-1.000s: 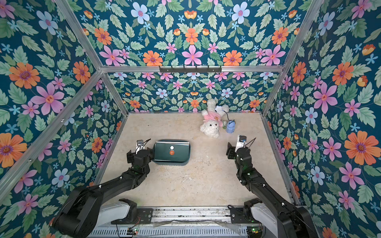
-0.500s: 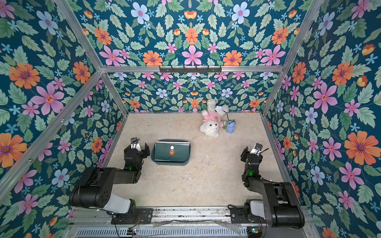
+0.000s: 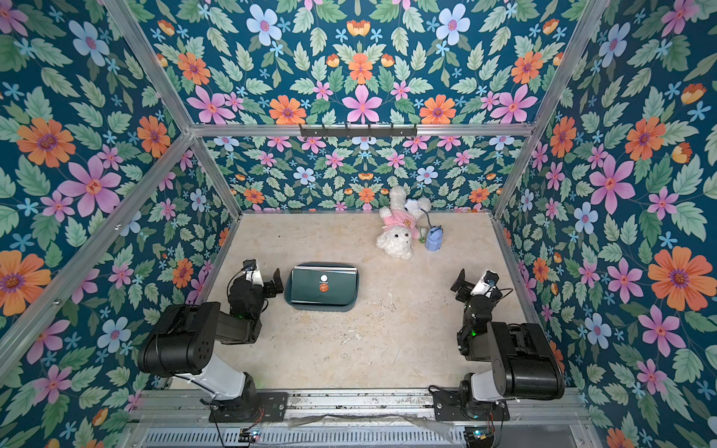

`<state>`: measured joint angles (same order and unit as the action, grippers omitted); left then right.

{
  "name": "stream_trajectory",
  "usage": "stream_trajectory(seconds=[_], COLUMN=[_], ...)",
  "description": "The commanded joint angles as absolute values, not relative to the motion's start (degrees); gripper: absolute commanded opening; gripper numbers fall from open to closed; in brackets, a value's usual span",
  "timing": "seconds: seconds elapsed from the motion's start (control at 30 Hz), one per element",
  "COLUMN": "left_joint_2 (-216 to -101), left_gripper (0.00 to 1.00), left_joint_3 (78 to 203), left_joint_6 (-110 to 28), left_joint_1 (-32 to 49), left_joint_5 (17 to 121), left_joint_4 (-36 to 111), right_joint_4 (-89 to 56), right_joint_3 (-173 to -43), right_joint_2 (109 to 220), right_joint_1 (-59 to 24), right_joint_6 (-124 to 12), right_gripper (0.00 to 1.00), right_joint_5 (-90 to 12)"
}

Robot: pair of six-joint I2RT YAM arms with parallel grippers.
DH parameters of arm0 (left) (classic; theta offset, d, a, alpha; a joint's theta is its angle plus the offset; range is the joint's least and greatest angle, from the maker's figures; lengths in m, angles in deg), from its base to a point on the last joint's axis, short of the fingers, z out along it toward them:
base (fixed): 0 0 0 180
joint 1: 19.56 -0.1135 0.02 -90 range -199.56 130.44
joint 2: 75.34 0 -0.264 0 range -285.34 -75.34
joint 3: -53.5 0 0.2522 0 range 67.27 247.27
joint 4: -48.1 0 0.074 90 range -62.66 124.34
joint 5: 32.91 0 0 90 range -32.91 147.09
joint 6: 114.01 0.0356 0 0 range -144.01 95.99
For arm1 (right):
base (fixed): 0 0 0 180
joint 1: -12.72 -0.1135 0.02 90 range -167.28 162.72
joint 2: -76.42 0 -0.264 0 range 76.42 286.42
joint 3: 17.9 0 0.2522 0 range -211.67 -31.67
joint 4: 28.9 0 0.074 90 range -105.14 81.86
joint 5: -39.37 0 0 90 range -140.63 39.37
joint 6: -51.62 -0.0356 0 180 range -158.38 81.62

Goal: Put the sealed envelopes into the storage box
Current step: Reset both arms

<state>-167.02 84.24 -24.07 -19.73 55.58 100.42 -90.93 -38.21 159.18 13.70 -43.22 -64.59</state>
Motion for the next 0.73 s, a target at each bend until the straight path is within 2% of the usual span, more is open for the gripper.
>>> stream_trajectory(seconds=[0.0, 0.7], left_joint_2=[-167.0, -166.9], left_gripper=[1.0, 1.0], left_joint_3=[84.3, 84.3], left_joint_6=[-24.3, -24.2], left_joint_1=[-19.7, -19.6], left_joint_5=[56.1, 55.9], left_joint_4=[102.6, 102.5], right_joint_4=[-93.1, -93.7], right_joint_3=[-38.3, -38.2], right_joint_2=[159.0, 159.2], right_joint_1=[13.7, 13.7], right_joint_6=[-43.2, -43.2], right_gripper=[0.99, 0.99], right_joint_5=[-64.3, -64.4])
